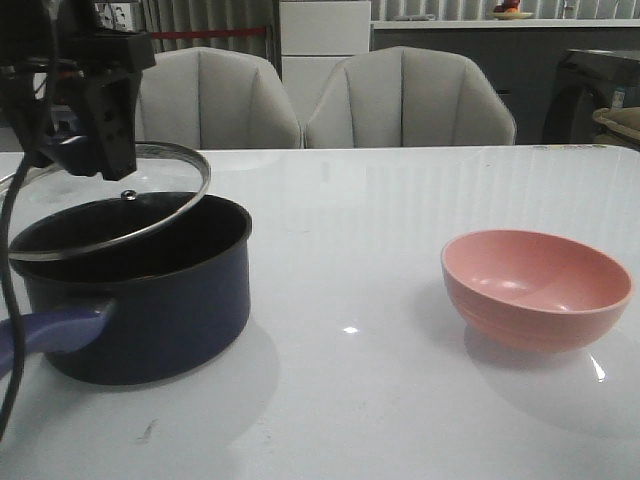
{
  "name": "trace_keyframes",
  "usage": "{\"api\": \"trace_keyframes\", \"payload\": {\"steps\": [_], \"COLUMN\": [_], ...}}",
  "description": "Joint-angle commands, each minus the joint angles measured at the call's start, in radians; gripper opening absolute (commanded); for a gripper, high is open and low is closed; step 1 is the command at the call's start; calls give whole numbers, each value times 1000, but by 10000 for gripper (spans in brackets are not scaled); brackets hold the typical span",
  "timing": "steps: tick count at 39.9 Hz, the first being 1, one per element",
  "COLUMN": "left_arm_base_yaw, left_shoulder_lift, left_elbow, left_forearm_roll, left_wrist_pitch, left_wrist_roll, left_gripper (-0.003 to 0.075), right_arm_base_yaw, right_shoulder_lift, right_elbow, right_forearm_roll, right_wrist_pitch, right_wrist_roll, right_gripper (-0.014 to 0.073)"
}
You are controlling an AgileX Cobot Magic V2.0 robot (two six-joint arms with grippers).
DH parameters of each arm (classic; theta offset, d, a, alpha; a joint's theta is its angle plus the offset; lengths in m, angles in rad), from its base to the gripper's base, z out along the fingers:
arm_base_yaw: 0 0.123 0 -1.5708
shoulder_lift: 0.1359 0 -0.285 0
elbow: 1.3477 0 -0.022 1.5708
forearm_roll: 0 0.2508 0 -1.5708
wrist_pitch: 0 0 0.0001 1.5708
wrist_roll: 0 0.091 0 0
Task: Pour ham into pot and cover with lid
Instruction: 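Carry the lid over the saucepan and lower it onto the rim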
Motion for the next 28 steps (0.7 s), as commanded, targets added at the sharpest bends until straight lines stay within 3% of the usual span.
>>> {"api": "trace_keyframes", "payload": {"steps": [1, 19, 28], "left_arm_base_yaw": [-26, -38, -38], "left_shoulder_lift": [-49, -49, -49], "left_elbow": [-37, -37, -37], "left_forearm_roll": [-20, -25, -38], "left_wrist_pitch": [49, 49, 49], "left_wrist_roll": [0, 0, 0], "left_gripper": [209, 211, 258], "right_arm_base_yaw": [4, 4, 4], "right_shoulder_lift": [9, 9, 9], "right_elbow": [-29, -29, -29], "right_forearm_roll": [3, 3, 3], "right_wrist_pitch": [-81, -81, -80], "right_wrist_roll": [-9, -9, -9], "right_gripper": [168, 168, 168]}}
